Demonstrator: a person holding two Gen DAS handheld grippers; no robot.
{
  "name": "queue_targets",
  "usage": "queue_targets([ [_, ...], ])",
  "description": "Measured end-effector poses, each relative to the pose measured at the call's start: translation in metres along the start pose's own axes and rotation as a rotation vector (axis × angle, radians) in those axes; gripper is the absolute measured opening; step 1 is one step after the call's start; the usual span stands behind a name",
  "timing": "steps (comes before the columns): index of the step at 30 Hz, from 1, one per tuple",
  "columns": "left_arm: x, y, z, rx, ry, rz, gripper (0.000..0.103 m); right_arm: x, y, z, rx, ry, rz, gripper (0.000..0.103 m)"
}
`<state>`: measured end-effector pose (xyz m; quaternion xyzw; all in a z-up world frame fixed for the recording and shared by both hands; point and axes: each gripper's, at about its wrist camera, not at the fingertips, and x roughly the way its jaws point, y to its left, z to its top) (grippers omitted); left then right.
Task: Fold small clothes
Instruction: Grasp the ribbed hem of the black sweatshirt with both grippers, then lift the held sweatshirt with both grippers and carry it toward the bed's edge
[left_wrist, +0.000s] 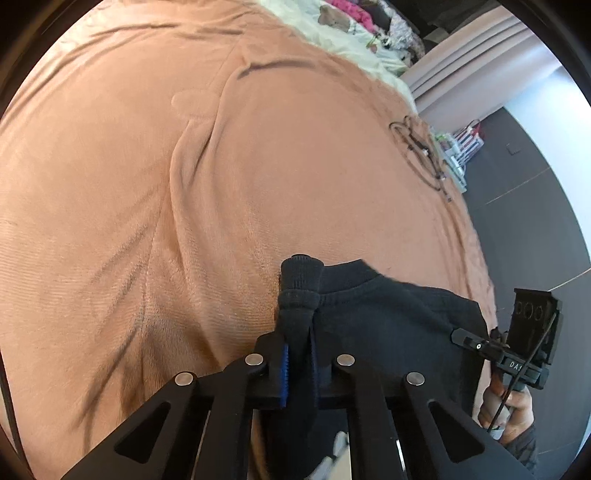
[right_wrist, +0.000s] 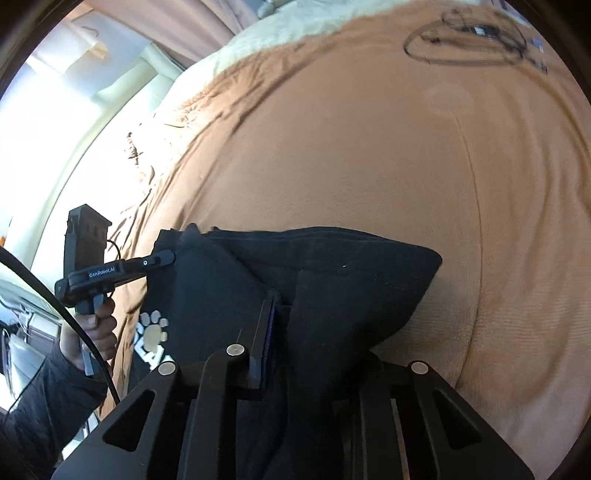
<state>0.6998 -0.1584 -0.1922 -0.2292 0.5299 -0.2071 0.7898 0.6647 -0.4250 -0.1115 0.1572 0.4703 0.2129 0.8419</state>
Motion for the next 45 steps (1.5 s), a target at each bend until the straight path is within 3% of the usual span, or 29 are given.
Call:
queue_targets([
  [6, -0.036, -0.022, -0.002, 0.037, -0.039, -0.027, 0.007, -0.027, 0.048, -0.011, -0.074, -0.058, -0.030, 0.014],
  [19, -0.144, -0.078, -0.026, 0.107, -0.162, -0.110, 0.007, -0.151, 0.136, -0.072, -0.173, -0.245, -0.058, 0.013],
  [31, -0.288, -0.134, -0.071, 0.193, -0.338, -0.188, 0.006, -0.260, 0.230, -0.152, -0.306, -0.401, -0.060, 0.013],
  [38, -0.376, -0.140, -0.092, 0.222, -0.452, -0.182, 0.006, -0.290, 0.297, -0.184, -0.403, -0.455, -0.035, 0.013],
  [45, -0.467, -0.127, -0.114, 0.233, -0.550, -0.120, 0.006, -0.287, 0.348, -0.210, -0.478, -0.464, 0.020, 0.013],
])
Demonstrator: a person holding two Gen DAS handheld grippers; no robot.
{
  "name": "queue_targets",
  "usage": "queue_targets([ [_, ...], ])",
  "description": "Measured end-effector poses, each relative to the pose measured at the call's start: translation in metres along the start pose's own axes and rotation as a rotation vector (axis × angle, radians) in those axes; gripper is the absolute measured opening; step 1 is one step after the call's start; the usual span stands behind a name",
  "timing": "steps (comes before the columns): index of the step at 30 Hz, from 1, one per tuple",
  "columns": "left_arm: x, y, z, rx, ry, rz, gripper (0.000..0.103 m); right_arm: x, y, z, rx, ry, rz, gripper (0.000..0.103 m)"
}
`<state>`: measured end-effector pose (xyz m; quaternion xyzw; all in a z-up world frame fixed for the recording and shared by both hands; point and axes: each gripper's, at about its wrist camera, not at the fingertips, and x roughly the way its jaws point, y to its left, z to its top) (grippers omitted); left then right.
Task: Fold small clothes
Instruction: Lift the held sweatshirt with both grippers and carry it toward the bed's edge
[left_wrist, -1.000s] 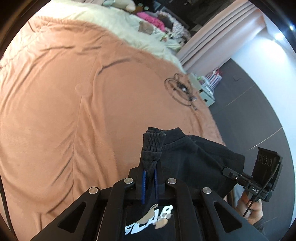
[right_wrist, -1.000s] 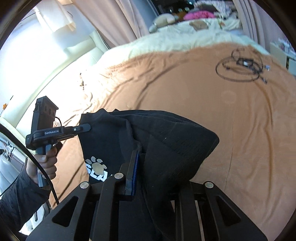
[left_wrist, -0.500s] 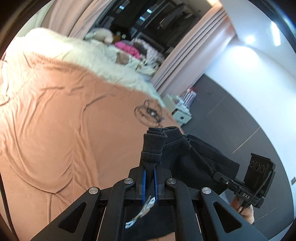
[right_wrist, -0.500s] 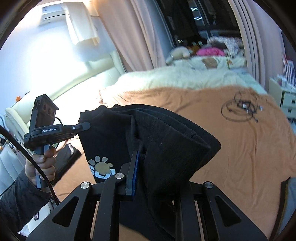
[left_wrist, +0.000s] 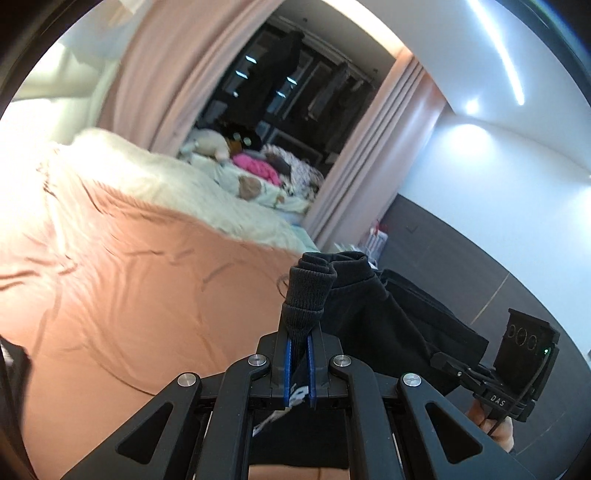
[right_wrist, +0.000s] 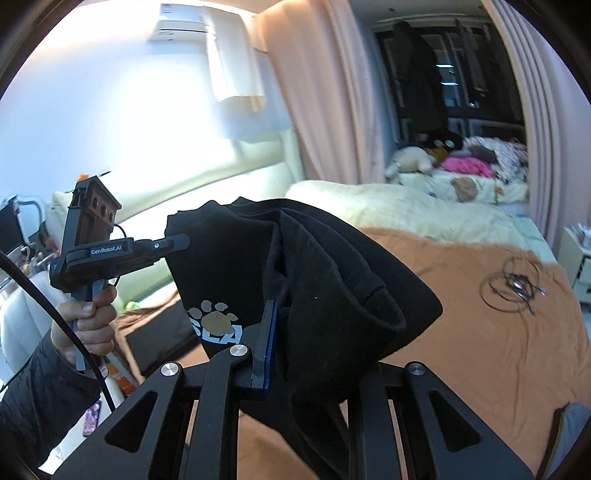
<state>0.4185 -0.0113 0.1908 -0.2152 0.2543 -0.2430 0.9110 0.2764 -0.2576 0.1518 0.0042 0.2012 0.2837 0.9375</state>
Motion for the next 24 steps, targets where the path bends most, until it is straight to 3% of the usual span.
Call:
queue_targets([
  [13, -0.156, 0.055, 0.004, 0.008, -0.096, 0.159, 0.006, 0.031, 0.098, -0.025, -0.094, 0.021, 0.163, 0.013],
  [24, -0.259, 0.140, 0.005, -0.014, -0.180, 0.293, 0.006, 0.126, 0.111, 0.000, -0.141, 0.044, 0.293, 0.013],
])
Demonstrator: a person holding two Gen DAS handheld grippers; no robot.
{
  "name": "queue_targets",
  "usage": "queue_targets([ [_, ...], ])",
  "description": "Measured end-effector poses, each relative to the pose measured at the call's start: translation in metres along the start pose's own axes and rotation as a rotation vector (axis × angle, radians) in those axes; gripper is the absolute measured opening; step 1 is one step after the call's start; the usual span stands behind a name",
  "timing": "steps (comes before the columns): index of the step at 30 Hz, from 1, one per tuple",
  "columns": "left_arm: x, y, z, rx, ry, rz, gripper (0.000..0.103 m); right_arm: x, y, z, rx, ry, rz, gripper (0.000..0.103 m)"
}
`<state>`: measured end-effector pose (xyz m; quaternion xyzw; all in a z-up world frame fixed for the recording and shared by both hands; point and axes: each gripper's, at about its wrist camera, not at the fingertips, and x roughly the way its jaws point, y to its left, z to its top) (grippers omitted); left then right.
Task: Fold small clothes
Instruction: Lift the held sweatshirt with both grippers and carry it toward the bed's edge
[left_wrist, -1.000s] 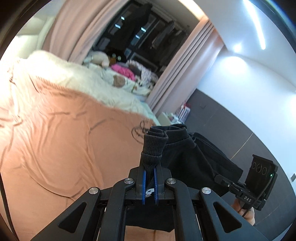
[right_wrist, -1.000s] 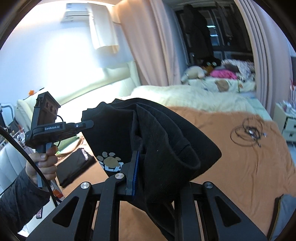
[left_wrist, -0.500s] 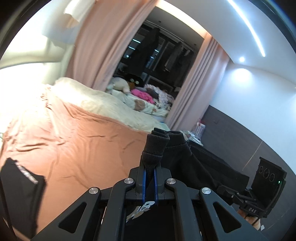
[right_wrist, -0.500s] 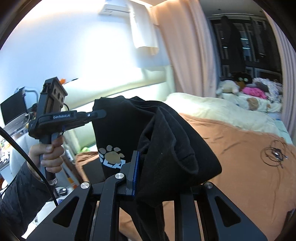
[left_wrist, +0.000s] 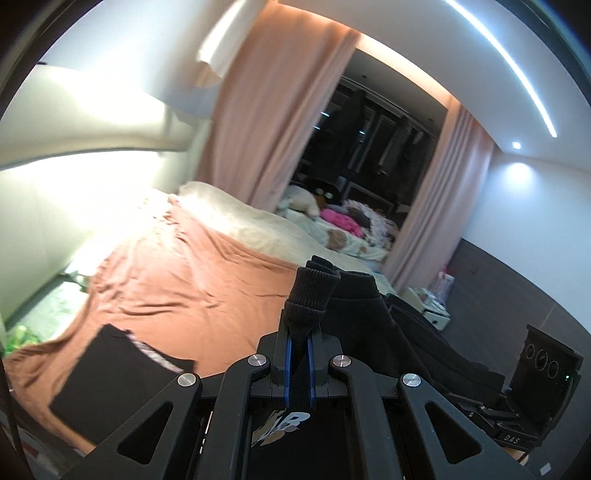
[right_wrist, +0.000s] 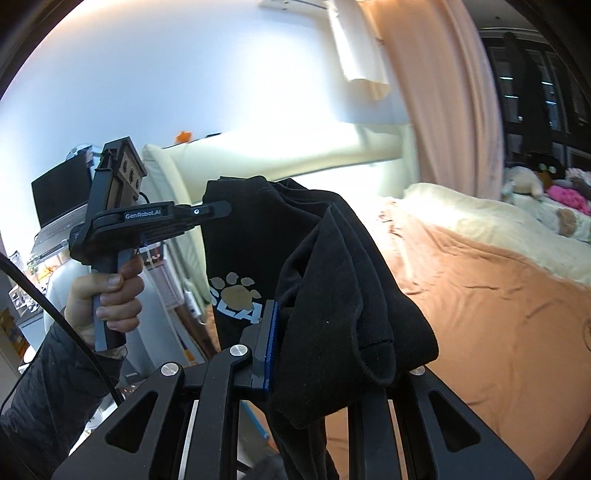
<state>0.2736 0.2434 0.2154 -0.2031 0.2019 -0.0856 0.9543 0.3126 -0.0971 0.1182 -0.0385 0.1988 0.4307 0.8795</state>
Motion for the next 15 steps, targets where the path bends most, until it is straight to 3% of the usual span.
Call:
queue_targets([
  [15, -0.050, 0.144, 0.009, -0.061, -0.051, 0.162, 0.006, 0.073, 0.014, -0.003, -0.038, 0.069, 0.159, 0.013],
])
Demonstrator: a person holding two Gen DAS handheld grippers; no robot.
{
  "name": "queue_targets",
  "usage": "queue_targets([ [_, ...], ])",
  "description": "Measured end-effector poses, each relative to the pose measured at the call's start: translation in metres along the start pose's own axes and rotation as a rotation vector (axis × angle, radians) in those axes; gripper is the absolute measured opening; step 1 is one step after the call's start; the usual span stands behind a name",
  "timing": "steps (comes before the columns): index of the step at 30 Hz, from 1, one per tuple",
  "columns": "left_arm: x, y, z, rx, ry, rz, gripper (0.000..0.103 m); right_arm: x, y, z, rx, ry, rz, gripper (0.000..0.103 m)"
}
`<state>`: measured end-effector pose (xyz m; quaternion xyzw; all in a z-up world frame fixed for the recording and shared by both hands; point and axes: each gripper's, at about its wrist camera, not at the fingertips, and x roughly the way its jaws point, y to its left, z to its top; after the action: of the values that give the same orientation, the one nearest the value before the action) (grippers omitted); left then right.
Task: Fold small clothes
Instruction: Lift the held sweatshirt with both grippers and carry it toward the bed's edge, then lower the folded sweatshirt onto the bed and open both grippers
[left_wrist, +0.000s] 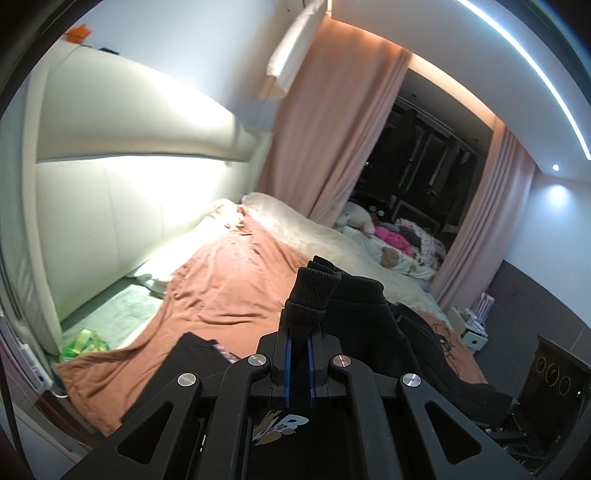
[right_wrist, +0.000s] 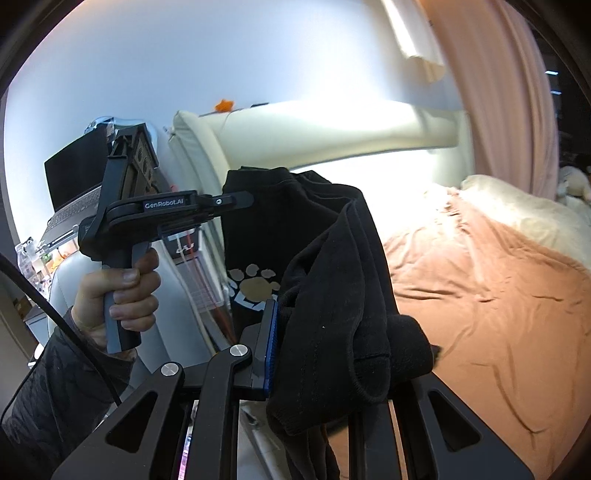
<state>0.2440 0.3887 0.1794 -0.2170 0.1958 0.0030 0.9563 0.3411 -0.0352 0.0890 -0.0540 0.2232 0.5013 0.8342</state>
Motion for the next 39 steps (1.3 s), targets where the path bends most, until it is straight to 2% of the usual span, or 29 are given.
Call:
queue_targets([
  [6, -0.002, 0.041, 0.002, -0.027, 0.004, 0.063, 0.006, 0.007, -0.013, 0.000, 0.011, 0.036, 0.038, 0.013],
  [11, 0.022, 0.070, 0.000, -0.053, 0.026, 0.121, 0.006, 0.014, -0.061, -0.008, 0.024, 0.072, 0.031, 0.013],
  [20, 0.098, 0.111, -0.007, -0.076, 0.086, 0.176, 0.006, 0.022, -0.192, -0.018, 0.075, 0.118, -0.003, 0.013],
  [25, 0.153, 0.126, -0.009, -0.087, 0.130, 0.204, 0.006, 0.018, -0.271, -0.028, 0.141, 0.134, 0.018, 0.013],
  [34, 0.243, 0.141, -0.015, -0.070, 0.221, 0.248, 0.006, 0.001, -0.410, -0.061, 0.262, 0.175, 0.036, 0.013],
  [39, 0.294, 0.154, -0.026, -0.065, 0.276, 0.291, 0.006, 0.003, -0.480, -0.084, 0.351, 0.220, 0.012, 0.016],
])
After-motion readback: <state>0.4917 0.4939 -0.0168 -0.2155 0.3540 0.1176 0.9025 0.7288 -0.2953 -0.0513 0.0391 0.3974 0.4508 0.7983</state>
